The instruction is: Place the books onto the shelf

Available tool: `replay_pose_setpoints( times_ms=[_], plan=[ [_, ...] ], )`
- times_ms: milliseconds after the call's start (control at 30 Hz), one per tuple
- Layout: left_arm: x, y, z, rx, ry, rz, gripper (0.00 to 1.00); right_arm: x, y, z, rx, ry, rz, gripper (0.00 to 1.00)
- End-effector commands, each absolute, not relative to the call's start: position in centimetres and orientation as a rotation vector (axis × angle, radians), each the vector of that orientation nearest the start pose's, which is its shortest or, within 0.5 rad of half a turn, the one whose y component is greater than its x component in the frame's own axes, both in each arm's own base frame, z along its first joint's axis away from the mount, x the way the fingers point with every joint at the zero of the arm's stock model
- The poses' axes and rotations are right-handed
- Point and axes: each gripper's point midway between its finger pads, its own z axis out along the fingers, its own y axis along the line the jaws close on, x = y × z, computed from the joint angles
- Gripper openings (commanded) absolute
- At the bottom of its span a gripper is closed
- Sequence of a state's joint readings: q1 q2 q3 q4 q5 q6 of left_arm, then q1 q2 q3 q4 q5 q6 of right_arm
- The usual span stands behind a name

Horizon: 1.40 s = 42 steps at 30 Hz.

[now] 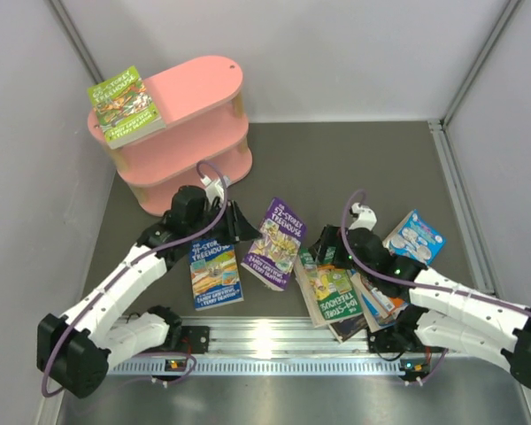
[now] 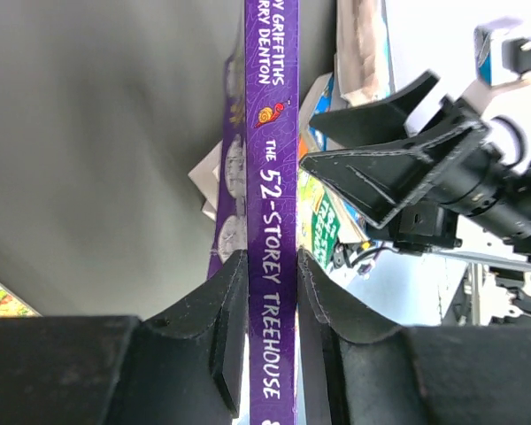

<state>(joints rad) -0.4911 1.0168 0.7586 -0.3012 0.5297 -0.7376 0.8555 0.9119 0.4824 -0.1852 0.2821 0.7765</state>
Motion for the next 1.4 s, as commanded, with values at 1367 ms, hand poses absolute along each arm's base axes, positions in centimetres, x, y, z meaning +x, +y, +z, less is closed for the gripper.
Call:
replay_pose_setpoints(
  times_ms=[1367],
  plan=[
    [35.8, 3.2, 59.3, -0.443, 1.224, -1.040, 0.00, 20.5, 17.3, 10.0, 0.233, 2.170, 0.533, 1.00]
  ],
)
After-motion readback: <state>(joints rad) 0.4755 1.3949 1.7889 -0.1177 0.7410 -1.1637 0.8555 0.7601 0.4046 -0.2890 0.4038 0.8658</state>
